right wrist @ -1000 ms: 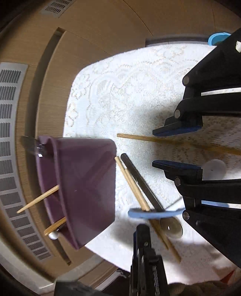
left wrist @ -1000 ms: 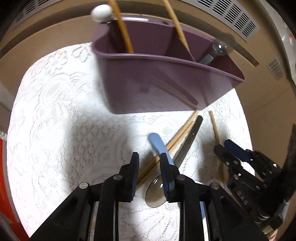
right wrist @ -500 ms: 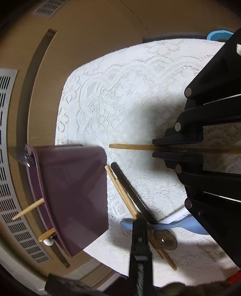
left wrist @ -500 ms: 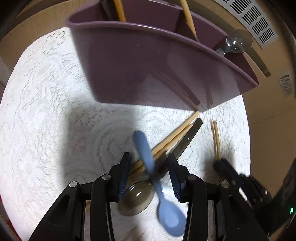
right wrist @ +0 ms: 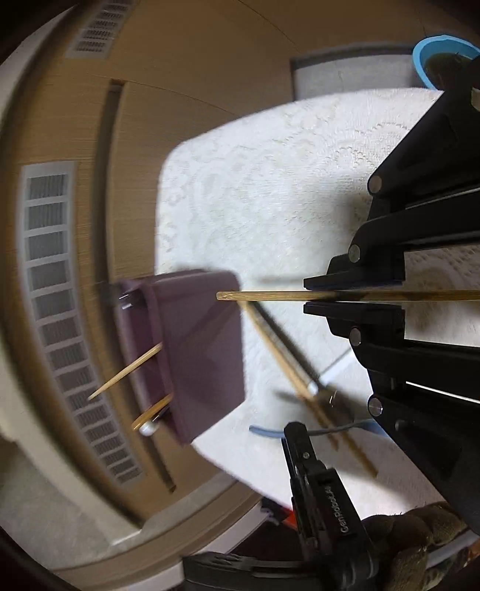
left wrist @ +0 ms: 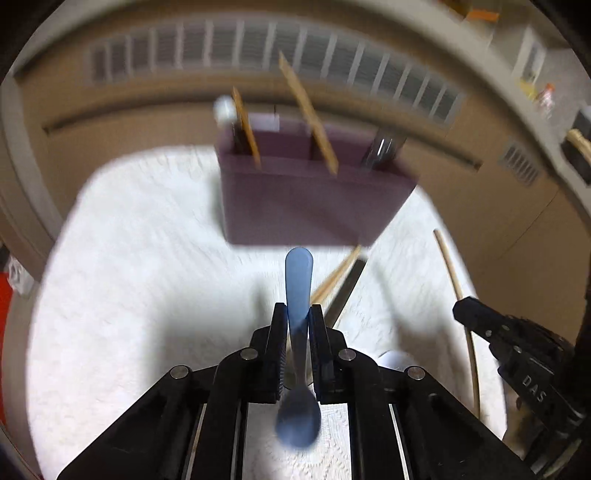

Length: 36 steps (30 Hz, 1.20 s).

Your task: Organize utensils

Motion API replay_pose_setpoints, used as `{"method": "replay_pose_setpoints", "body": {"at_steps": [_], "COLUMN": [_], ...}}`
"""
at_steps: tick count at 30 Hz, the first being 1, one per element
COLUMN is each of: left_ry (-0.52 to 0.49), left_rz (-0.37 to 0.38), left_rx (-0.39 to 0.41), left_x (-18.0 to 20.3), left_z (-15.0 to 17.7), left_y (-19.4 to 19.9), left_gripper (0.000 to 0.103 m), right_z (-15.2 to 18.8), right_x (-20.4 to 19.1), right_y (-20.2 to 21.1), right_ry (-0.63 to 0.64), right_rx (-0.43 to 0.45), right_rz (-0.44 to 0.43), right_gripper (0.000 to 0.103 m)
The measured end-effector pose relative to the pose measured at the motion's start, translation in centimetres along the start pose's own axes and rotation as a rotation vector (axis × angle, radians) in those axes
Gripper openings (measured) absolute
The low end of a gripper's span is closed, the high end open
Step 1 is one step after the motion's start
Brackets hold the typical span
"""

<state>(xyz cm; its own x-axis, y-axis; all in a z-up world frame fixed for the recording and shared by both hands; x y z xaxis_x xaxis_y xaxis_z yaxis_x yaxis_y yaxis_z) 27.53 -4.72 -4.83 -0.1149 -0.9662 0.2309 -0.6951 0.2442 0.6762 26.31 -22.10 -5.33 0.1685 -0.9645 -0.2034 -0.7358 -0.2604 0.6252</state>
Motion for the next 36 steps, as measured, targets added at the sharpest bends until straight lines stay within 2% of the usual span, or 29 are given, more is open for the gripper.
{"method": "replay_pose_setpoints", "body": {"at_steps": [3,5,8,11,15,19,22,25,29,33,36], "left_ry": [-0.012,-0.026,-0.062,-0.074,-0.11,-0.142,-0.143,-0.134,-0.147,-0.163,-0.175], "left_rz": [0.027,0.035,0.064,0.082,0.068,0.06,0.064,0.068,0.087,0.095,0.087], "left_rx": [0.148,0.247,0.39,0.468,0.562,0.599,0.579,0.477,0.295,0.162,0.059], "left_x": [0.2,0.6,1.3,1.5,1.7,1.3,0.3,-1.3,-3.1,-4.3,-5.0], "left_z": [-3.6,-6.1,-11.6,-16.0,-20.9,-23.2,-23.7,-22.7,-18.8,-14.4,-11.4], "left_y": [5.1,8.1,12.4,15.1,16.8,15.8,13.8,10.2,4.9,1.2,-1.0], "left_gripper": [0.012,0.012,0.012,0.012,0.011,0.011,0.011,0.012,0.013,0.013,0.014], "right_z": [-2.1,-4.6,-9.3,-15.0,-20.8,-23.4,-24.0,-24.1,-22.9,-21.6,-20.7], "right_x": [-0.9,-1.7,-2.9,-4.3,-5.9,-7.1,-7.5,-7.3,-6.3,-5.3,-4.5], "right_y": [2.4,4.7,7.4,10.3,12.6,11.4,9.1,5.7,1.1,-3.3,-5.0], "right_ry": [-0.001,-0.006,0.007,0.044,0.083,0.129,0.148,0.131,0.115,0.092,0.089], "right_rx": [0.079,0.168,0.283,0.422,0.569,0.626,0.621,0.565,0.48,0.398,0.365], "right_rz": [-0.022,-0.042,-0.058,-0.058,-0.089,-0.094,-0.089,-0.094,-0.071,-0.052,-0.029], "right_gripper": [0.006,0.006,0.006,0.006,0.006,0.006,0.006,0.006,0.006,0.006,0.006]}}
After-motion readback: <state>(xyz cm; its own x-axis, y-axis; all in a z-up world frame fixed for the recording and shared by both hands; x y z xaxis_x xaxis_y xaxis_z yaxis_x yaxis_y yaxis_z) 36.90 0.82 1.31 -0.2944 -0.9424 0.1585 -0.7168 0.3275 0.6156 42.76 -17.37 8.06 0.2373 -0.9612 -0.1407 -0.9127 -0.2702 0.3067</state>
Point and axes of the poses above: each gripper's, at about its wrist camera, not at the fingertips, and y roughly against the way its jaws point, x to its right, z to its underside, the point moved 4 cm from there along -y, roughly the way its jaws point, and after that the axes turned 6 degrees about x, right-handed, at the moved point
